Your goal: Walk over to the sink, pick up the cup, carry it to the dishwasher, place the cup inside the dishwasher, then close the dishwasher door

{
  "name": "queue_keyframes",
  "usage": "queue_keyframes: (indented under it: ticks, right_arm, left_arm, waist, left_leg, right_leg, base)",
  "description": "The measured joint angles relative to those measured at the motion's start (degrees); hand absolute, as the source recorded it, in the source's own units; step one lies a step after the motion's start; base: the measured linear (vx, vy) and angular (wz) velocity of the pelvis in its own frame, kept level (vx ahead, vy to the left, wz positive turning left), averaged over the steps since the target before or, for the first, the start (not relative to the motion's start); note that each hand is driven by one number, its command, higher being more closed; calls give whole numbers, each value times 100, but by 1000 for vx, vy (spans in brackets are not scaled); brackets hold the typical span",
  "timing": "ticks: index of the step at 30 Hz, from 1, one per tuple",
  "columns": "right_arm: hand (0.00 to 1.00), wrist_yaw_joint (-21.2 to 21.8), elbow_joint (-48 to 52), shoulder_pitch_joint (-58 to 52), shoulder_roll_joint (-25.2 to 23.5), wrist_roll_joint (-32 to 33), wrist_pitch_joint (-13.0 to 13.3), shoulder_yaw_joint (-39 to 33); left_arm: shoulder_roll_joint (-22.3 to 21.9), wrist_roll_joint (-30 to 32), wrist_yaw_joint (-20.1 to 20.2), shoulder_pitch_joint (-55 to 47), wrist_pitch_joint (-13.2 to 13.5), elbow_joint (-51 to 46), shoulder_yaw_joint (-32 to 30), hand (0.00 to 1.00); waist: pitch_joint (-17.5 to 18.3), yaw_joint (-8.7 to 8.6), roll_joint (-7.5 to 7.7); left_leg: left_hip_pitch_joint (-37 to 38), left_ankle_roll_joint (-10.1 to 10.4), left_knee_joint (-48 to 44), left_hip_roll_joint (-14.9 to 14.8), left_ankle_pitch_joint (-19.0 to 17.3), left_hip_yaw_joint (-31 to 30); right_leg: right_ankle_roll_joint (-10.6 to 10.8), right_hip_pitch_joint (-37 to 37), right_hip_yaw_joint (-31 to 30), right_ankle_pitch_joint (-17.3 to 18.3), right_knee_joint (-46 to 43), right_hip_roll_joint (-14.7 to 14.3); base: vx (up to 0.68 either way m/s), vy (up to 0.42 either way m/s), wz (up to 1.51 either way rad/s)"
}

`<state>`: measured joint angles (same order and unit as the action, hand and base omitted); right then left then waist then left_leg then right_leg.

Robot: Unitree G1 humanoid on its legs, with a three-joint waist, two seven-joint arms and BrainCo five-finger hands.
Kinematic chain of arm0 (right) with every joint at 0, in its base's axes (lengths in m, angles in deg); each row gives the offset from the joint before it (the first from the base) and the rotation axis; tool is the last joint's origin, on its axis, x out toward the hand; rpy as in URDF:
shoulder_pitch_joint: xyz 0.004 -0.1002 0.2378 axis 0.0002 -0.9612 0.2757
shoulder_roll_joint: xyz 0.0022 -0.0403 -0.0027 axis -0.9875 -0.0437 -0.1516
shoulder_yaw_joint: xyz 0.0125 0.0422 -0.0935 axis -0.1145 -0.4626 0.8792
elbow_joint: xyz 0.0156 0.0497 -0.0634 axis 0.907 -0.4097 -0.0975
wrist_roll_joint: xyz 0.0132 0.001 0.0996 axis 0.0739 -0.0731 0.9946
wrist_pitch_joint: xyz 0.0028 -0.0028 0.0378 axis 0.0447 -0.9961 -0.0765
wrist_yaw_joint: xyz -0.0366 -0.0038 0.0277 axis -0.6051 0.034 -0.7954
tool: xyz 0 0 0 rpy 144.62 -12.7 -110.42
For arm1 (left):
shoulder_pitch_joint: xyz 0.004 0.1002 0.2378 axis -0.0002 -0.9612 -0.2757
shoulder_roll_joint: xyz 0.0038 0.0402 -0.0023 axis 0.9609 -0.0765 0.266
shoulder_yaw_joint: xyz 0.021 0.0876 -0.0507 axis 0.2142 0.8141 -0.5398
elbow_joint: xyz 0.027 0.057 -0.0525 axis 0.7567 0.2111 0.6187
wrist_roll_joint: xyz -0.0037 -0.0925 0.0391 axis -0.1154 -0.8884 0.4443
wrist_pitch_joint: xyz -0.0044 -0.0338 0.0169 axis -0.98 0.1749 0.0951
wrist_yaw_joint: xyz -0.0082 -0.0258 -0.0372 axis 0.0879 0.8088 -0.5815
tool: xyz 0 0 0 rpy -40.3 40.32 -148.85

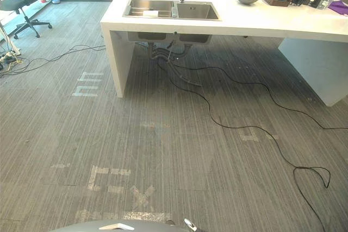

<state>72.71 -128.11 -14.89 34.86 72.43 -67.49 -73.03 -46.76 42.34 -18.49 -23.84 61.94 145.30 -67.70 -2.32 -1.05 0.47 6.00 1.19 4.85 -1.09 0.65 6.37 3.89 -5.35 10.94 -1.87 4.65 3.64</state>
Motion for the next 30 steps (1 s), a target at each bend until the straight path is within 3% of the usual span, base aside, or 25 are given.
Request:
queue_keyframes:
  ticks: [2, 4, 13, 18, 22, 27, 30]
  right_arm:
    - [0, 190, 6, 83, 15, -108, 233, 236]
    - [0, 348, 10, 155, 26, -107, 261, 391]
    - [0, 477, 6, 201, 44, -78, 10, 563]
    - [0, 486, -5, 273, 34, 31, -98, 613]
    - [0, 485, -16, 270, 29, 128, -94, 614]
    - [0, 485, -22, 270, 31, 128, -73, 614]
    - [0, 484, -21, 270, 33, 129, -94, 611]
  left_arm:
    - [-1, 180, -125, 28, 158, -1, 75, 0]
    - [20, 241, -175, 37, 236, -3, 228, 0]
    - [43, 631, -432, 46, 760, 0, 453, 0]
    - [94, 757, -435, 47, 1197, 1, 508, 0]
    - [107, 566, -571, 44, 1238, 1, 507, 0]
    - [64, 276, -1029, 46, 1248, 1, 430, 0]
    - [53, 318, -1033, 46, 1244, 1, 386, 0]
  waist:
    - [-12, -18, 18]
    - [-26, -37, 41]
    - [-36, -66, 103]
    - [-65, -98, 153]
    - [-78, -105, 176]
    - [-79, -110, 177]
    - [-79, -119, 177]
  left_leg:
    - [10, -12, 2, 4, 10, 2]
    - [7, -19, 4, 10, 20, -4]
    - [-12, -48, 8, 71, 42, -170]
    - [-12, -51, 9, 94, 43, -166]
    - [-12, -54, 9, 116, 45, -164]
    - [0, -81, 11, 136, 63, -169]
    - [0, -99, 12, 145, 77, -176]
  right_leg:
    - [1, -10, 19, 0, 20, 7]
    - [12, -11, 61, 8, 36, 18]
    - [53, -73, 241, 36, 36, 72]
    - [52, -74, 235, 13, 15, 92]
    - [62, -83, 233, 7, 7, 101]
    - [67, -91, 239, -1, 11, 110]
    - [67, -94, 242, -1, 19, 114]
  base:
    - [-78, -8, 0]
    - [-73, -6, 2]
    - [-30, -2, 10]
    - [0, 0, 0]
    - [-9, -2, 0]
    - [-50, -8, 1]
    - [-61, -10, 1]
